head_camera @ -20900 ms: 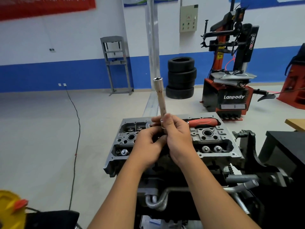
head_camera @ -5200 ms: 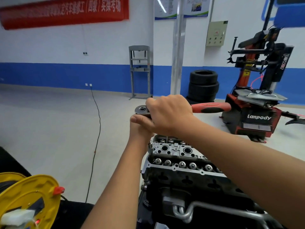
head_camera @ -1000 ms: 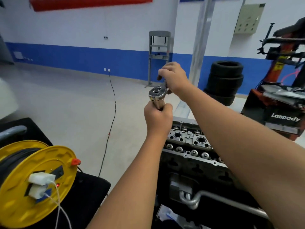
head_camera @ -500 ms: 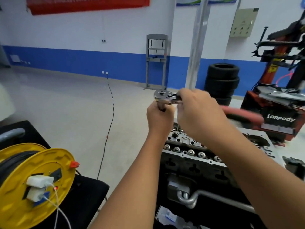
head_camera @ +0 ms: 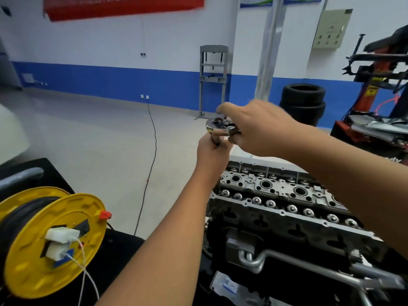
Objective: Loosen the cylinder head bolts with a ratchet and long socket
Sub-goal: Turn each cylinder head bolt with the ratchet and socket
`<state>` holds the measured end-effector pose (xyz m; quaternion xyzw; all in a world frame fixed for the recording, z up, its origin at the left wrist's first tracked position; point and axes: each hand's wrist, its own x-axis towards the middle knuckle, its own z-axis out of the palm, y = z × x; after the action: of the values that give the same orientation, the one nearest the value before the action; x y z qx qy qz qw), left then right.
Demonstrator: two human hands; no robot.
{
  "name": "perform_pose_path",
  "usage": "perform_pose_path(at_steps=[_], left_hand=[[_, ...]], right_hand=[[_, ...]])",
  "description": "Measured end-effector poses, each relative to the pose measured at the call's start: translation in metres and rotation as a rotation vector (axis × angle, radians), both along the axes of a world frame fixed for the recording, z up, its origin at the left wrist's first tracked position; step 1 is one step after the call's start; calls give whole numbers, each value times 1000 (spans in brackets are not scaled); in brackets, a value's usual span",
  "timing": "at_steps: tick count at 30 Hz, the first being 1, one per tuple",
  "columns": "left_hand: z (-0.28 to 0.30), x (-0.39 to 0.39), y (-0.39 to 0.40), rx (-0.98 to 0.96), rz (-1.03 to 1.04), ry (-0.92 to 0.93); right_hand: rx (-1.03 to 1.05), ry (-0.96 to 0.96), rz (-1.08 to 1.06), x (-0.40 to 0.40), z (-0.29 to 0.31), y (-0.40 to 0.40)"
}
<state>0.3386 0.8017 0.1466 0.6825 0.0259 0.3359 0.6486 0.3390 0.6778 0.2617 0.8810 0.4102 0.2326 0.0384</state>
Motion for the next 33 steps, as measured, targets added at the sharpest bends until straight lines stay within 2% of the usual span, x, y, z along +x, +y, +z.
perform_pose_path(at_steps=[1,2,3,6,11,15,19,24,28,33], left_hand=[[-3,-6,0,40,-65,-16],[-7,-10,1,78,-119,-37],[-13,-14,3,120,-144,-56],[-20,-21,16,227,-119,-32],[-9,-24,25,339,-124,124],[-10,-22,29,225,4,133],[-8,-18,33,153,49,108],[-6,-14,29,176,19,121],[-5,-14,31,165,19,141],[-3,-13,30,163,24,154]], right_hand=[[43,180,62,0,-1,-4],[86,278,100,1,-5,-7],[111,279,128,3,-9,-9],[39,83,164,20,-8,-10],[-96,143,115,56,19,7],[100,228,192,55,10,10],[62,150,207,44,2,7],[107,282,198,49,8,-2],[2,136,197,48,1,1],[-26,-97,141,51,3,7]])
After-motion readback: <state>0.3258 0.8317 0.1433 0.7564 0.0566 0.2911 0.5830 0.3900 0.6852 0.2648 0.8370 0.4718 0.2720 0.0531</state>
